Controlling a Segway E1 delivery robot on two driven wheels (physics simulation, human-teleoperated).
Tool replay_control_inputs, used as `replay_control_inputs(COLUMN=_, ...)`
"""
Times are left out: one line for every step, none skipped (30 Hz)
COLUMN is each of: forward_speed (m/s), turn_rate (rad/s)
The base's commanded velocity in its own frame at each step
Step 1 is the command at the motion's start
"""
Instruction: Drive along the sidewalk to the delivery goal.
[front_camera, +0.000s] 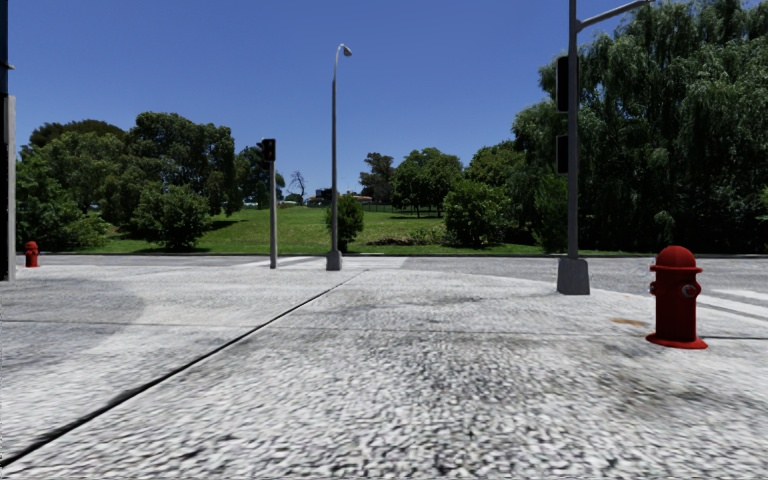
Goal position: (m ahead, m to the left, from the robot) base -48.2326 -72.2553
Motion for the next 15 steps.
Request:
replay_control_inputs(forward_speed=2.00, turn_rate=0.00)
replay_control_inputs(forward_speed=2.00, turn_rate=0.00)
replay_control_inputs(forward_speed=2.00, turn_rate=0.00)
replay_control_inputs(forward_speed=2.00, turn_rate=0.00)
replay_control_inputs(forward_speed=2.00, turn_rate=0.00)
replay_control_inputs(forward_speed=2.00, turn_rate=0.00)
replay_control_inputs(forward_speed=2.00, turn_rate=0.00)
replay_control_inputs(forward_speed=2.00, turn_rate=0.00)
replay_control_inputs(forward_speed=2.00, turn_rate=0.00)
replay_control_inputs(forward_speed=2.00, turn_rate=-0.07)
replay_control_inputs(forward_speed=2.00, turn_rate=-0.20)
replay_control_inputs(forward_speed=2.00, turn_rate=-0.34)
replay_control_inputs(forward_speed=2.00, turn_rate=-0.39)
replay_control_inputs(forward_speed=2.00, turn_rate=-0.39)
replay_control_inputs(forward_speed=2.00, turn_rate=-0.40)
